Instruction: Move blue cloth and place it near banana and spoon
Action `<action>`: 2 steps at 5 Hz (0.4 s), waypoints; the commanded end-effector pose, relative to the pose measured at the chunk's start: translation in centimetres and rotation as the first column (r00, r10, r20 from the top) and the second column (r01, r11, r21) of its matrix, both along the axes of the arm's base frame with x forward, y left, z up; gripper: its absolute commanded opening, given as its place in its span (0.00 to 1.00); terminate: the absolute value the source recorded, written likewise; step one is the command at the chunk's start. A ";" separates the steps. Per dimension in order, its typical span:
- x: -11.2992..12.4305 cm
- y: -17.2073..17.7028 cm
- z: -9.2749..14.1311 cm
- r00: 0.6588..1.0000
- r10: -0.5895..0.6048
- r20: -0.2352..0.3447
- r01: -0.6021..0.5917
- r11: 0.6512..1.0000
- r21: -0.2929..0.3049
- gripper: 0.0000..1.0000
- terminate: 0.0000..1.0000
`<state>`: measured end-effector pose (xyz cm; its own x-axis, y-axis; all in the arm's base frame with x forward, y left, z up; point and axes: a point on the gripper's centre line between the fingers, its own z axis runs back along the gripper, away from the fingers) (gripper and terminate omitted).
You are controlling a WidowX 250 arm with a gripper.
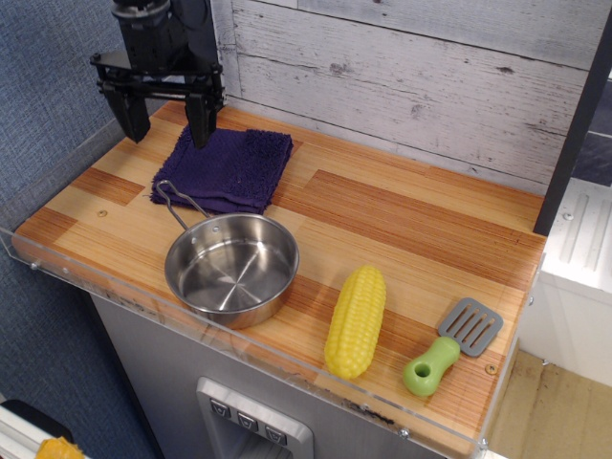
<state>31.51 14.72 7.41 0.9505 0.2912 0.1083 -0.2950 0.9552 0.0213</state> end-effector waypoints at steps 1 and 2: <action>2.6 -1.4 -0.5 0.998 0.015 0.068 -0.019 0.998 0.053 1.00 0.00; 2.8 -1.8 -2.4 0.997 0.058 0.047 -0.057 0.998 -0.021 1.00 0.00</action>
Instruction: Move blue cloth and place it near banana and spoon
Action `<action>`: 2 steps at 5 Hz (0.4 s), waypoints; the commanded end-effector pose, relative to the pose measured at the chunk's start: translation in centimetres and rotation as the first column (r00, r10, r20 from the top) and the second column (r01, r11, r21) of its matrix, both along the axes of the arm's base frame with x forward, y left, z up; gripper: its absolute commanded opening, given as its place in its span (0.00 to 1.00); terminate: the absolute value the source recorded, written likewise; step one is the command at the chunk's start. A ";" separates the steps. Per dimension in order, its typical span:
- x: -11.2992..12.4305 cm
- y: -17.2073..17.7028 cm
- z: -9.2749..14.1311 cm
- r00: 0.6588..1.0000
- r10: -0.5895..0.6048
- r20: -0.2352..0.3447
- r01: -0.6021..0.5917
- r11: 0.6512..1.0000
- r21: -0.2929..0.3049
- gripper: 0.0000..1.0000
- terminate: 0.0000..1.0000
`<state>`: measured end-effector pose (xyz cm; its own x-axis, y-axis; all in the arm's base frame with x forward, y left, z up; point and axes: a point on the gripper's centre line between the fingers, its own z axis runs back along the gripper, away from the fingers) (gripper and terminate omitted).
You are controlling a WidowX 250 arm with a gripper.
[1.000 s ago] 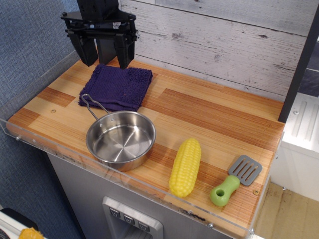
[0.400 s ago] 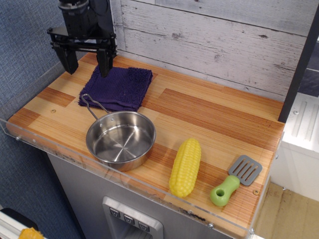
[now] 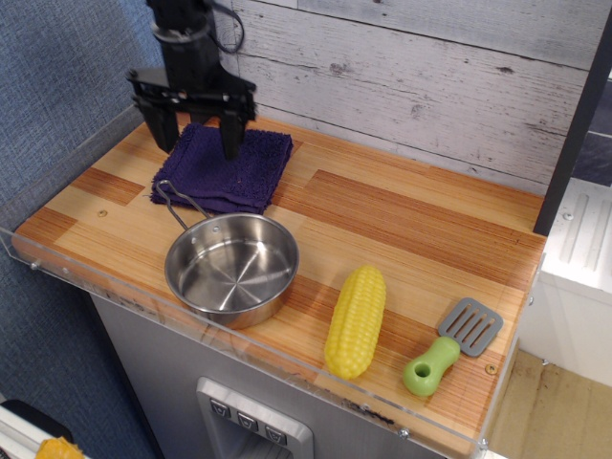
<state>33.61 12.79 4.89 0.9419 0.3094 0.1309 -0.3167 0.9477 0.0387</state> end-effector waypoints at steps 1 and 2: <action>0.3 0.4 -2.4 0.998 0.065 -0.005 -0.065 0.995 -0.081 1.00 0.00; -2.1 2.7 -7.5 0.980 0.163 -0.115 -0.179 0.972 -0.154 1.00 0.00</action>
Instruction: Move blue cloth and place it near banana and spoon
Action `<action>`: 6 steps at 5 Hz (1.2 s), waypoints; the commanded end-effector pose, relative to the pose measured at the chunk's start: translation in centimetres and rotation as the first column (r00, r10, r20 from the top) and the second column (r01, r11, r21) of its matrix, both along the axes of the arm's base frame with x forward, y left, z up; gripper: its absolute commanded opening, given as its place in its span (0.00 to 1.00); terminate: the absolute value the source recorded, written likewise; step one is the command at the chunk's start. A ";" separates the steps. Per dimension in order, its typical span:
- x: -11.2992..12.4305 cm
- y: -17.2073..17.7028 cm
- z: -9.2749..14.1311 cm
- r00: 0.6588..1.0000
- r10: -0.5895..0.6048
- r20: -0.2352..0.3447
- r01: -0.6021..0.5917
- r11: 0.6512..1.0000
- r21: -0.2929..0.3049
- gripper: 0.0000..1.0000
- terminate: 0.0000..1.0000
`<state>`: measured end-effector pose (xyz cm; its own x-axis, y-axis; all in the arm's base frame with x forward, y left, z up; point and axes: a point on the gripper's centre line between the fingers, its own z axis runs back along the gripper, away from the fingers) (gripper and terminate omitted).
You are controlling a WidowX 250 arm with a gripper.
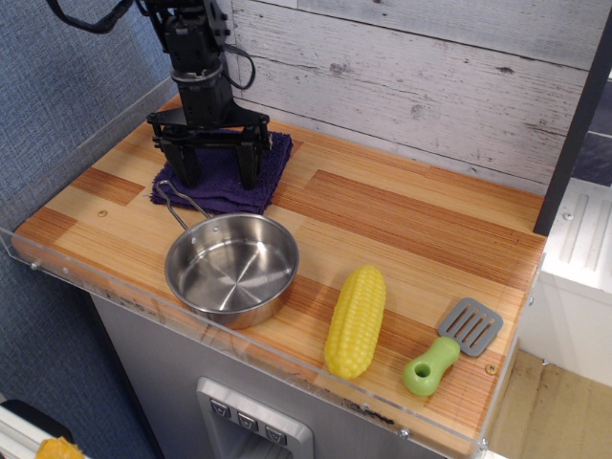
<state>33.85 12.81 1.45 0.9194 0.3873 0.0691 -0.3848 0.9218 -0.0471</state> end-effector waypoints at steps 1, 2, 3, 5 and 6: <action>-2.6 2.3 -6.1 0.990 0.056 -0.127 -0.060 0.998 -0.024 1.00 0.00; -1.5 -1.0 -5.2 0.992 -0.043 -0.117 0.043 0.999 0.000 1.00 0.00; -1.2 -5.2 -4.5 0.987 -0.126 -0.102 0.129 0.991 0.025 1.00 0.00; -1.5 -13.9 -2.8 0.977 -0.211 -0.027 0.211 0.978 -0.006 1.00 0.00; -2.2 -16.7 -2.8 0.970 -0.242 -0.018 0.242 0.970 -0.010 1.00 0.00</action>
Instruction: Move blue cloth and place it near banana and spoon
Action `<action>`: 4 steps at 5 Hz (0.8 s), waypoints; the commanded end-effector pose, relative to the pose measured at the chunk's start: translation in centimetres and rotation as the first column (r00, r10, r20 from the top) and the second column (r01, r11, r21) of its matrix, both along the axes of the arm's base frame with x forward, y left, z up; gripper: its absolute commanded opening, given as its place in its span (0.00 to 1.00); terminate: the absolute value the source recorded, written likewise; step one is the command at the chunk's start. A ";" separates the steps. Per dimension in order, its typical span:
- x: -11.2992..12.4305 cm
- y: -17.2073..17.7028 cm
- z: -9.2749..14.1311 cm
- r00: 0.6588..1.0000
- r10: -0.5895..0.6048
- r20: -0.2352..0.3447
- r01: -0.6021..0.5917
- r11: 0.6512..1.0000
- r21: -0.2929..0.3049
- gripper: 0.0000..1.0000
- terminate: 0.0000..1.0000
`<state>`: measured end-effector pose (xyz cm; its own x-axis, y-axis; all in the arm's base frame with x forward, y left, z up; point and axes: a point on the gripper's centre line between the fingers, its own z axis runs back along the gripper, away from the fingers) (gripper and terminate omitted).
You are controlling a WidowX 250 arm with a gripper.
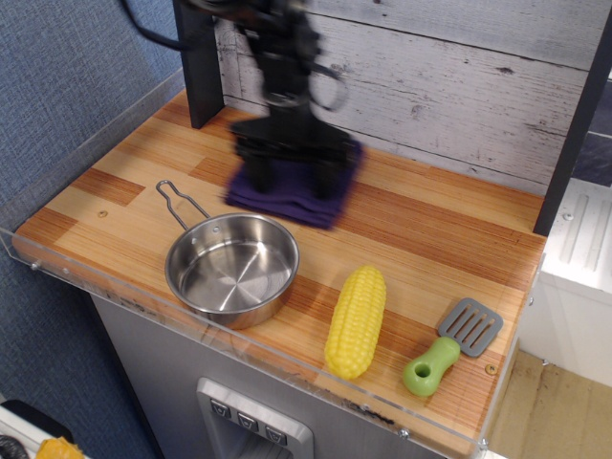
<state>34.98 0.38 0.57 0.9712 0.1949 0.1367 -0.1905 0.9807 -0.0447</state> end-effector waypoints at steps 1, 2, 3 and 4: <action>-4.1 -6.2 -2.4 0.993 -0.070 -0.092 0.067 0.997 -0.033 1.00 0.00; -4.3 -7.5 -2.4 0.992 -0.090 -0.092 0.086 0.995 -0.042 1.00 0.00; -4.3 -8.4 -1.9 0.993 -0.088 -0.076 0.085 0.995 -0.047 1.00 0.00; -4.3 -8.9 -1.7 0.994 -0.081 -0.071 0.077 0.996 -0.055 1.00 0.00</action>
<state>34.10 -6.63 0.66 0.9789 0.1378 0.1509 -0.1246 0.9878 -0.0936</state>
